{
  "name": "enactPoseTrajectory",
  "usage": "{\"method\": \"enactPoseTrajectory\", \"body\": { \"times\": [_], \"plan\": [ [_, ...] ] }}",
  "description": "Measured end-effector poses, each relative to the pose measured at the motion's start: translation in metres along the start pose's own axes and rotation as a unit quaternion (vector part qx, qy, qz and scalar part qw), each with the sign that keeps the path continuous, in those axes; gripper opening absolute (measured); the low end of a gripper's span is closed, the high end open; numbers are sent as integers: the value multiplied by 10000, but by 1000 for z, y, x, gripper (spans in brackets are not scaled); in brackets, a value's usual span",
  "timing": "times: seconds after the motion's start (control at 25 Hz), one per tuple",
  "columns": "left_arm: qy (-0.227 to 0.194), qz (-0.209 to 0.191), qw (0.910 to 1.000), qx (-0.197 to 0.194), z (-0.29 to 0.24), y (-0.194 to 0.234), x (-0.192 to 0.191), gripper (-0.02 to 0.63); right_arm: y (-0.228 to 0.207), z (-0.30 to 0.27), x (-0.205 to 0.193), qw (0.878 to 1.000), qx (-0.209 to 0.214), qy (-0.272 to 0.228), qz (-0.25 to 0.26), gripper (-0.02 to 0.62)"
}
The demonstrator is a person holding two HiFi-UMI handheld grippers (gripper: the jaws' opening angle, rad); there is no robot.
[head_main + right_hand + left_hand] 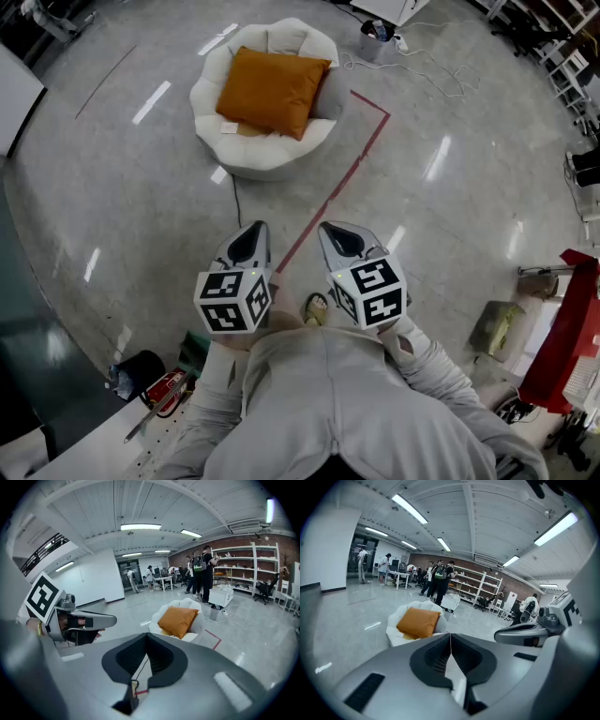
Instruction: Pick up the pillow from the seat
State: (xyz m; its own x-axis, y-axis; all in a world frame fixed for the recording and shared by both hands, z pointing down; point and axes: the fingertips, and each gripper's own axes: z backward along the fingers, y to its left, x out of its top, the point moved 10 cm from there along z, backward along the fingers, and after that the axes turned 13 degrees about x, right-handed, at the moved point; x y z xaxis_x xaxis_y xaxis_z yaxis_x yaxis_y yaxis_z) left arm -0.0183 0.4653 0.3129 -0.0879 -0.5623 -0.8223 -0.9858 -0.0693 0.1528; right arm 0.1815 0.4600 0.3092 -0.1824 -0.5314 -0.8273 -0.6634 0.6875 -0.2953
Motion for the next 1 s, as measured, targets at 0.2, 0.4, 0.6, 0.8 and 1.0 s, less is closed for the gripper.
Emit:
{"method": "enactPoseTrajectory", "body": {
  "times": [0.2, 0.4, 0.6, 0.8, 1.0],
  "plan": [
    [-149, -82, 9998, 55, 37, -14, -11, 9, 22, 31, -19, 9999, 15, -154, 7, 0],
    [-149, -50, 9999, -31, 59, -21, -22, 9, 37, 37, -23, 9996, 31, -261, 51, 0],
    [-248, 68, 9997, -56, 73, -24, -32, 9, 48, 40, -23, 9993, 138, -251, 258, 0],
    [-248, 422, 9987, -130, 80, -29, -41, 6, 51, 46, -26, 9987, 338, -217, 302, 0],
    [-126, 456, 9988, -154, 82, -28, -43, 5, 52, 44, -26, 9982, 494, -286, 156, 0]
  ]
}}
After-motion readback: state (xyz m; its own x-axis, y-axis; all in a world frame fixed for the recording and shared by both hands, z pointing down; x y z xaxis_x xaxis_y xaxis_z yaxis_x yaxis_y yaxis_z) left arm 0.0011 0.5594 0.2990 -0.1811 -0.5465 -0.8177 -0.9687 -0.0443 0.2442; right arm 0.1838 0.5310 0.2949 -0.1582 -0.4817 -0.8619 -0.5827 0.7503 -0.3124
